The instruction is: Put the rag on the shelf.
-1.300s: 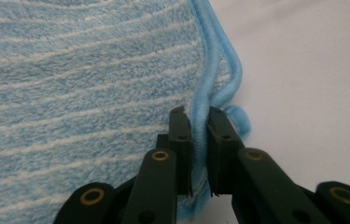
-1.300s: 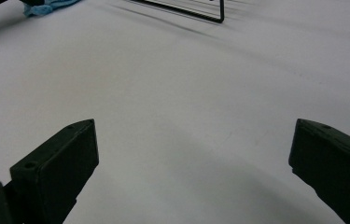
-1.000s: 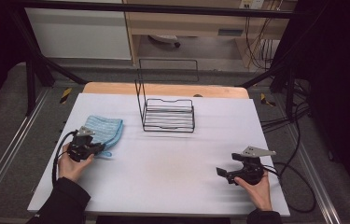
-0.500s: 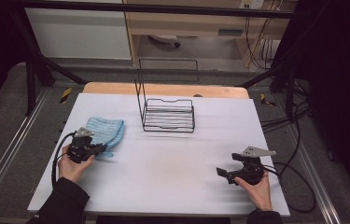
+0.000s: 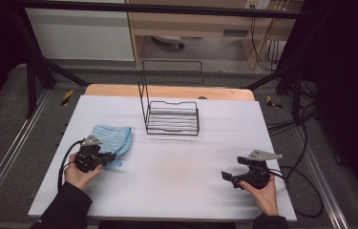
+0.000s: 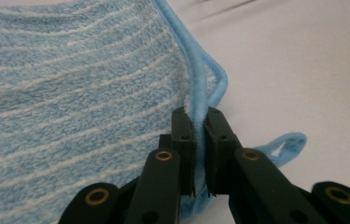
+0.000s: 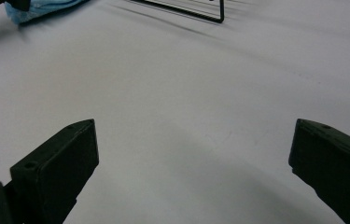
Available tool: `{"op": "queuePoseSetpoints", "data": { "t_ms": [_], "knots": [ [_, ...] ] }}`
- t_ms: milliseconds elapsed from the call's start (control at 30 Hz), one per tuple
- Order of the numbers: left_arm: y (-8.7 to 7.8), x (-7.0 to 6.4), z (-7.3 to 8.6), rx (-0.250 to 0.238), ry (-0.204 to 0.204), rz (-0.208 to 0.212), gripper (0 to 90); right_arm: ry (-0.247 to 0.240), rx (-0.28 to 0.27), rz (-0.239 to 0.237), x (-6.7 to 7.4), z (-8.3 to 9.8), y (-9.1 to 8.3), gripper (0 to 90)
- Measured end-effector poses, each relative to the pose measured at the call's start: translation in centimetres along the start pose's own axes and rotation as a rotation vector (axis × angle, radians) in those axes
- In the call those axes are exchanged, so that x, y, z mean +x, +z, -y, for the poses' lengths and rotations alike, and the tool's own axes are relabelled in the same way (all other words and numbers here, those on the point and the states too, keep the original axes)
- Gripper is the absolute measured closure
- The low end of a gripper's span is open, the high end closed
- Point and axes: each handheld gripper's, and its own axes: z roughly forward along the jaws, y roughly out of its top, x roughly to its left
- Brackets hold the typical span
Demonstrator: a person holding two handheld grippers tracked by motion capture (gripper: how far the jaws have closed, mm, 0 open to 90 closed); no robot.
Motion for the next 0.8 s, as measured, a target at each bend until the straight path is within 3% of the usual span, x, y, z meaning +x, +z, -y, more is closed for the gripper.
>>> {"op": "queuePoseSetpoints", "data": {
  "t_ms": [267,800],
  "knots": [
    [0.2,-1.8,-0.1,0.0,0.023,0.051,83.8,-0.002,0.001,0.0,0.0,0.0,0.0,2.1],
    [0.9,-5.1,-0.3,0.013,0.072,0.108,83.8,-0.001,0.003,0.003,0.0,0.0,0.0,2.1]
  ]
}}
